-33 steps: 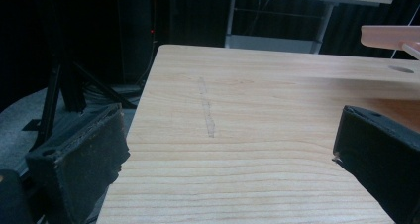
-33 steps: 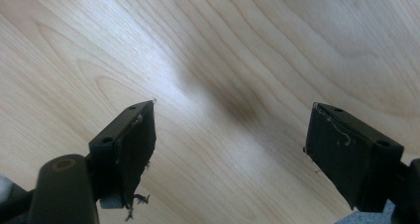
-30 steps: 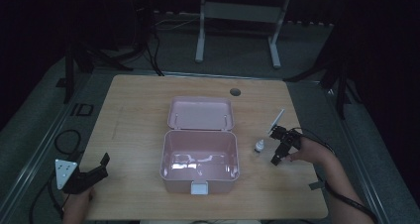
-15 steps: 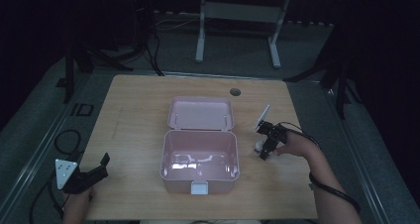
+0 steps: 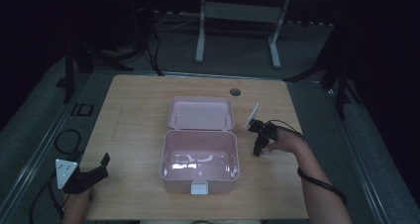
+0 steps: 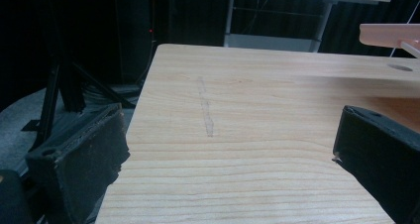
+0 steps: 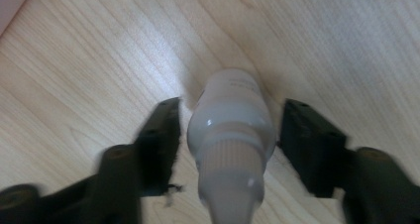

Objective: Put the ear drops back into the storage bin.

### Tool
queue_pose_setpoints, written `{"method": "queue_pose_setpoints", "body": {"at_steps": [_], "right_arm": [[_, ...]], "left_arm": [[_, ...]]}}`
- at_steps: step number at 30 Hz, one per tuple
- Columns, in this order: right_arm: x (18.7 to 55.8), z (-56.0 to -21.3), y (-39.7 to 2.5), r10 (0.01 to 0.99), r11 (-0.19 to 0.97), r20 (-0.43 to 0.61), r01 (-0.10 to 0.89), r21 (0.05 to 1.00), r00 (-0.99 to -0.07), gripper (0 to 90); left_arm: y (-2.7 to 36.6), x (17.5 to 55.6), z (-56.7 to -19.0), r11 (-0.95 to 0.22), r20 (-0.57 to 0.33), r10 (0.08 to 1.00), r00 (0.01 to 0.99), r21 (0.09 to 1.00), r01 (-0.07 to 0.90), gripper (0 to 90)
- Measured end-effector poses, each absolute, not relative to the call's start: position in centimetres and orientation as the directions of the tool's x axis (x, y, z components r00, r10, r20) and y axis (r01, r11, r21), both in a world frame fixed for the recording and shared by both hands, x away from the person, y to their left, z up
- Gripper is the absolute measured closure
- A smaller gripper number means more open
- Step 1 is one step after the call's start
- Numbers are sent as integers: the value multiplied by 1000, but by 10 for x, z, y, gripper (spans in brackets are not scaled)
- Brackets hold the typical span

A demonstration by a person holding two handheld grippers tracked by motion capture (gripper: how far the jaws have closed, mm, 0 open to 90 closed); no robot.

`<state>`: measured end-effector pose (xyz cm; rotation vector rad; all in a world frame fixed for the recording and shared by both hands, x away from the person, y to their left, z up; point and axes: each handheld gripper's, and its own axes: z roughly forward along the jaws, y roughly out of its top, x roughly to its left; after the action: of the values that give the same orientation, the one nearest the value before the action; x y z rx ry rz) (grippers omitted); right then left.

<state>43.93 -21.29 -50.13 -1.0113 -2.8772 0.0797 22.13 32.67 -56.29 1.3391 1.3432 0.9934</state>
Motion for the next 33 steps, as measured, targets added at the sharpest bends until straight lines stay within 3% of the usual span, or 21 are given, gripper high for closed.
{"method": "queue_pose_setpoints", "body": {"at_steps": [2,3,5,15,33], "right_arm": [[440,-502,-212,626,779,67,621,-81,-777,467],[441,-502,-211,630,776,66,623,-97,-774,545],[441,-503,-209,626,779,68,619,-106,-777,571],[437,-497,-210,589,805,24,585,-101,-808,595],[404,-485,-211,317,945,13,315,-85,-948,596]], "left_arm": [[327,221,-563,66,-81,995,62,975,214,5],[327,221,-563,66,-81,995,62,975,214,5],[327,221,-563,66,-81,995,62,974,214,5],[327,221,-563,67,-81,995,60,974,215,5],[326,222,-563,66,-80,995,58,974,215,4]]}}
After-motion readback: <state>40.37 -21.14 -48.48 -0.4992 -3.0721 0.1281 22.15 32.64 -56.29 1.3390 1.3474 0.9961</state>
